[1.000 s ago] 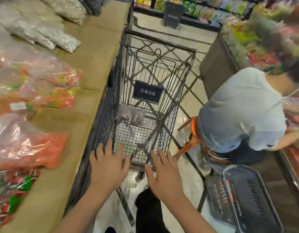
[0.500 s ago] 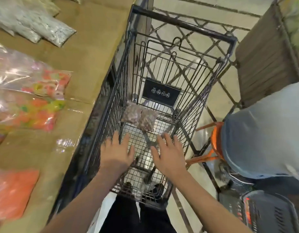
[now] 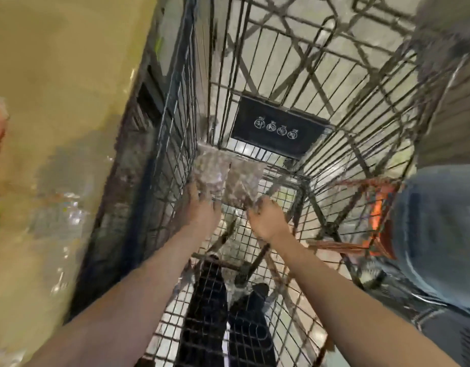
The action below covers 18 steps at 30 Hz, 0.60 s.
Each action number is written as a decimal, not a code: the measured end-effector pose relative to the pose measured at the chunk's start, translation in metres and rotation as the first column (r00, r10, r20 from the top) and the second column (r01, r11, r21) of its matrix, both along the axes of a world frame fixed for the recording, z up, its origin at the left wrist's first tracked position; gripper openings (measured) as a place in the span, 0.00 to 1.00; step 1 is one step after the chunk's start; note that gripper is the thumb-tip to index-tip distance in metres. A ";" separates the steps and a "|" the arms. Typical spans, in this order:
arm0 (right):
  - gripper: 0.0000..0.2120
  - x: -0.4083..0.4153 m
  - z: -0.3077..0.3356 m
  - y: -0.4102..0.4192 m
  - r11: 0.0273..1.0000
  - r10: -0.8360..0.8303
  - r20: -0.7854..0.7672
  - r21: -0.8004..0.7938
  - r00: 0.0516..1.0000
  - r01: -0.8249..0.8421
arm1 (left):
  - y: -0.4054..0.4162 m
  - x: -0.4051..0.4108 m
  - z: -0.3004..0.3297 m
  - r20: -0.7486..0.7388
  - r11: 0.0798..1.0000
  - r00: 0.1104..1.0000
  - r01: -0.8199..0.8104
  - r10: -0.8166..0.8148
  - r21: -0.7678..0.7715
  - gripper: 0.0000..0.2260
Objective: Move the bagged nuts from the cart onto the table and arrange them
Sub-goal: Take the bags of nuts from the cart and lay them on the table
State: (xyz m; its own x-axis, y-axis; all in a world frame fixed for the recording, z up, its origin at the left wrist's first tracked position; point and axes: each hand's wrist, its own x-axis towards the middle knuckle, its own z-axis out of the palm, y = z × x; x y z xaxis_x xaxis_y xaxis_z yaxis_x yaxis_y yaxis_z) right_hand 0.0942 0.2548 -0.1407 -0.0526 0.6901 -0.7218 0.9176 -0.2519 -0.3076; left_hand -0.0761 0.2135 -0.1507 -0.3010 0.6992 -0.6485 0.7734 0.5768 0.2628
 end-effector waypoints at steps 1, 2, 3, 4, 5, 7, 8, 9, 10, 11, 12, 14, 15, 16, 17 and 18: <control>0.18 -0.004 -0.009 0.009 0.996 -0.083 -0.030 -0.023 0.996 0.082 | 0.010 -0.002 -0.011 -0.034 1.000 0.999 0.020 -0.019 0.020 0.30; 0.19 -0.007 -0.022 0.018 0.983 -0.177 -0.051 -0.050 0.983 0.175 | 0.019 -0.004 -0.022 -0.060 0.998 0.997 0.047 -0.044 0.045 0.31; 0.21 -0.011 -0.034 0.027 0.959 -0.279 -0.076 -0.075 0.957 0.274 | 0.028 -0.005 -0.031 -0.077 0.995 0.995 0.065 -0.060 0.070 0.31; 0.24 -0.016 -0.047 0.037 0.923 -0.383 -0.105 -0.092 0.918 0.374 | 0.036 -0.007 -0.044 -0.076 0.995 0.996 0.061 -0.054 0.085 0.32; 0.28 -0.020 -0.059 0.045 0.882 -0.471 -0.132 -0.094 0.872 0.462 | 0.043 -0.009 -0.057 -0.057 0.996 0.998 0.029 -0.024 0.089 0.33; 0.34 -0.026 -0.082 0.061 0.823 -0.568 -0.156 -0.095 0.808 0.560 | 0.051 -0.013 -0.080 0.007 0.996 0.999 -0.043 0.043 0.083 0.35; 0.37 -0.029 -0.091 0.067 0.811 -0.585 -0.163 -0.115 0.794 0.574 | 0.053 -0.015 -0.090 0.029 0.992 0.997 -0.078 0.076 0.100 0.36; 0.41 -0.033 -0.099 0.072 0.796 -0.605 -0.176 -0.155 0.777 0.585 | 0.055 -0.016 -0.097 0.033 0.985 0.993 -0.115 0.112 0.129 0.36; 0.46 -0.035 -0.109 0.076 0.773 -0.633 -0.193 -0.204 0.750 0.600 | 0.058 -0.015 -0.102 0.027 0.976 0.988 -0.154 0.152 0.157 0.37; 0.51 -0.036 -0.119 0.079 0.746 -0.664 -0.203 -0.245 0.719 0.620 | 0.062 -0.015 -0.106 0.020 0.969 0.982 -0.189 0.189 0.159 0.38; 0.58 -0.033 -0.136 0.081 0.716 -0.696 -0.196 -0.262 0.691 0.647 | 0.067 -0.013 -0.106 0.010 0.966 0.976 -0.218 0.218 0.141 0.39; 0.65 -0.026 -0.164 0.082 0.679 -0.732 -0.166 -0.254 0.661 0.689 | 0.079 -0.012 -0.104 -0.005 0.957 0.959 -0.281 0.282 0.073 0.40; 0.60 -0.025 -0.163 0.081 0.660 -0.750 -0.167 -0.264 0.641 0.703 | 0.086 -0.012 -0.104 -0.012 0.949 0.950 -0.313 0.313 0.032 0.40; 0.52 -0.024 -0.154 0.080 0.640 -0.767 -0.174 -0.284 0.618 0.714 | 0.091 -0.012 -0.102 -0.008 0.943 0.943 -0.333 0.333 -0.002 0.36; 0.44 -0.028 -0.135 0.080 0.613 -0.788 -0.167 -0.306 0.593 0.728 | 0.094 -0.013 -0.102 0.017 0.935 0.935 -0.354 0.354 -0.020 0.29; 0.37 -0.028 -0.126 0.080 0.589 -0.804 -0.158 -0.347 0.573 0.730 | 0.097 -0.015 -0.106 0.041 0.926 0.925 -0.376 0.377 -0.030 0.22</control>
